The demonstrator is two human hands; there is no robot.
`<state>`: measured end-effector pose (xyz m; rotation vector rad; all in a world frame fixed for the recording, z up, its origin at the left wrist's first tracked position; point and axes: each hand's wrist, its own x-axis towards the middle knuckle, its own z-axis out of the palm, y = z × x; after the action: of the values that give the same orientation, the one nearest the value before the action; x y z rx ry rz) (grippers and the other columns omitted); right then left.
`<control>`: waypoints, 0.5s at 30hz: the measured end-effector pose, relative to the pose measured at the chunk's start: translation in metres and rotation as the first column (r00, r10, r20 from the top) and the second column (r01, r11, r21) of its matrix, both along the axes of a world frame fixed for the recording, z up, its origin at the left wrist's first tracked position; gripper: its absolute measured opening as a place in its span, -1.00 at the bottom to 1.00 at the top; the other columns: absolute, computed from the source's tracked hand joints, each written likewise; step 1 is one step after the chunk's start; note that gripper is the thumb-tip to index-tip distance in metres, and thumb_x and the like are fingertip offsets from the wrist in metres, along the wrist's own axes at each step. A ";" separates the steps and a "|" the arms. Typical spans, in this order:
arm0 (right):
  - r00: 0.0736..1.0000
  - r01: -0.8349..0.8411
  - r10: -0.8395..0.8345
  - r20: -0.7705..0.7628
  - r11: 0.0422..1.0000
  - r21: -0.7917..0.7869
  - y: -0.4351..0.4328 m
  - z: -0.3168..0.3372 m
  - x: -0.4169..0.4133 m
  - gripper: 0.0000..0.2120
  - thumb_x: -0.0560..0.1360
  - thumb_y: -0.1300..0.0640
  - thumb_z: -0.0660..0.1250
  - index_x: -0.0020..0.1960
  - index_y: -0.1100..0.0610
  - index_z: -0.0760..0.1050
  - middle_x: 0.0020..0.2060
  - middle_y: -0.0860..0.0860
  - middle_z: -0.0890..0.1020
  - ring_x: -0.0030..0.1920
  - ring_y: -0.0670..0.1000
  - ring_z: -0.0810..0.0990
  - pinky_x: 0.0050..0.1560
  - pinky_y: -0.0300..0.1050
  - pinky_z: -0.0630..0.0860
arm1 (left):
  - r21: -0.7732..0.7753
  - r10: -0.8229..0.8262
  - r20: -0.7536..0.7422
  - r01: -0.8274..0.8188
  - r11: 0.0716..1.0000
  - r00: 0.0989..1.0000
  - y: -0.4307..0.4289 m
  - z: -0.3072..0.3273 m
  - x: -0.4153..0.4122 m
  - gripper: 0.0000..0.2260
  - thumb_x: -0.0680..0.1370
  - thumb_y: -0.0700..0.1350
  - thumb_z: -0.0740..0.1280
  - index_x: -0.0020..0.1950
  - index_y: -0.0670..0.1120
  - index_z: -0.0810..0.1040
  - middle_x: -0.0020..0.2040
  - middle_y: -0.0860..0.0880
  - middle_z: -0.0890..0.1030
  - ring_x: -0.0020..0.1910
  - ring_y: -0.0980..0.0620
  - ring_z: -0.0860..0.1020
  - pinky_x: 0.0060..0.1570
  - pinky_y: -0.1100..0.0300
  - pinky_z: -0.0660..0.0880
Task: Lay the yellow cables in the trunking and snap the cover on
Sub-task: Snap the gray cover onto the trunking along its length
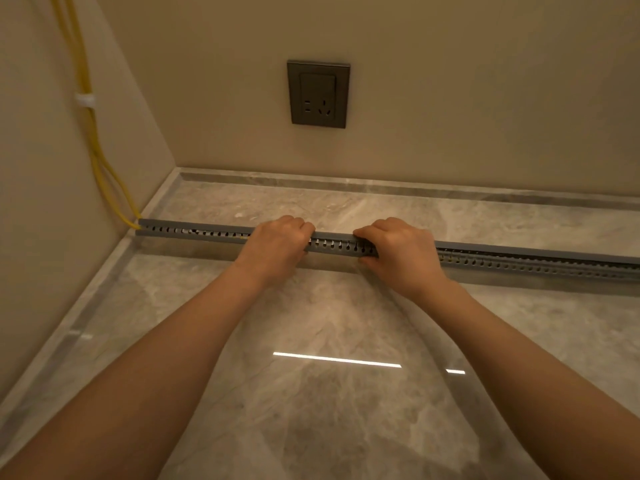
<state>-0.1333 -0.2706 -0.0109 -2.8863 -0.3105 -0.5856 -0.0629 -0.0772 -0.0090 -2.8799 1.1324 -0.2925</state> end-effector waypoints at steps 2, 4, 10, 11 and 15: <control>1.000 0.003 -0.003 0.002 1.000 -0.008 0.001 -0.001 0.003 -0.74 0.44 0.13 0.35 0.12 0.08 0.56 -0.09 0.03 0.65 -0.04 0.09 0.55 -0.32 -0.13 0.31 | 0.023 0.009 0.005 -0.009 1.000 1.000 -0.001 -0.001 0.003 -0.82 0.55 -0.16 0.21 0.13 -0.13 0.44 0.05 -0.09 0.56 0.05 -0.07 0.50 -0.10 0.08 0.43; 1.000 -0.005 0.005 0.010 1.000 -0.001 0.001 -0.002 0.004 -0.75 0.42 0.14 0.38 0.09 0.10 0.58 -0.13 0.06 0.66 -0.09 0.12 0.56 -0.32 -0.09 0.38 | 0.044 0.013 0.010 -0.013 0.999 1.000 -0.003 -0.001 0.003 -0.85 0.54 -0.17 0.21 0.10 -0.13 0.44 0.03 -0.09 0.55 0.03 -0.07 0.50 -0.14 0.09 0.41; 0.999 -0.011 0.010 0.053 1.000 0.019 0.002 -0.001 0.004 -0.75 0.28 0.20 0.50 -0.04 0.12 0.65 -0.30 0.07 0.67 -0.27 0.15 0.60 -0.43 -0.08 0.46 | 0.001 -0.042 0.067 0.042 0.999 0.997 -0.016 -0.003 -0.003 -0.87 0.50 -0.21 0.22 0.04 -0.12 0.45 -0.03 -0.08 0.56 -0.04 -0.07 0.50 -0.19 0.14 0.31; 0.998 -0.011 0.010 0.057 1.000 0.018 0.002 -0.001 0.005 -0.75 0.26 0.20 0.51 -0.05 0.12 0.66 -0.32 0.07 0.67 -0.29 0.14 0.60 -0.44 -0.08 0.47 | -0.026 -0.063 0.069 0.064 0.998 0.996 -0.020 -0.002 -0.005 -0.87 0.50 -0.20 0.21 0.04 -0.13 0.46 -0.03 -0.08 0.56 -0.04 -0.08 0.50 -0.17 0.12 0.34; 1.000 -0.010 0.009 0.023 1.000 0.018 0.002 0.001 0.005 -0.84 0.31 0.14 0.48 -0.11 0.09 0.66 -0.35 0.07 0.65 -0.30 0.14 0.58 -0.42 -0.01 0.50 | -0.056 -0.142 0.115 0.149 0.987 0.983 -0.040 0.001 -0.020 -0.92 0.41 -0.25 0.36 -0.11 -0.18 0.55 -0.22 -0.11 0.61 -0.21 -0.09 0.56 -0.28 0.09 0.45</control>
<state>-0.1280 -0.2688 -0.0099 -2.8611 -0.3205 -0.6168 -0.0827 -0.1172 -0.0082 -2.7982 1.3386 -0.4964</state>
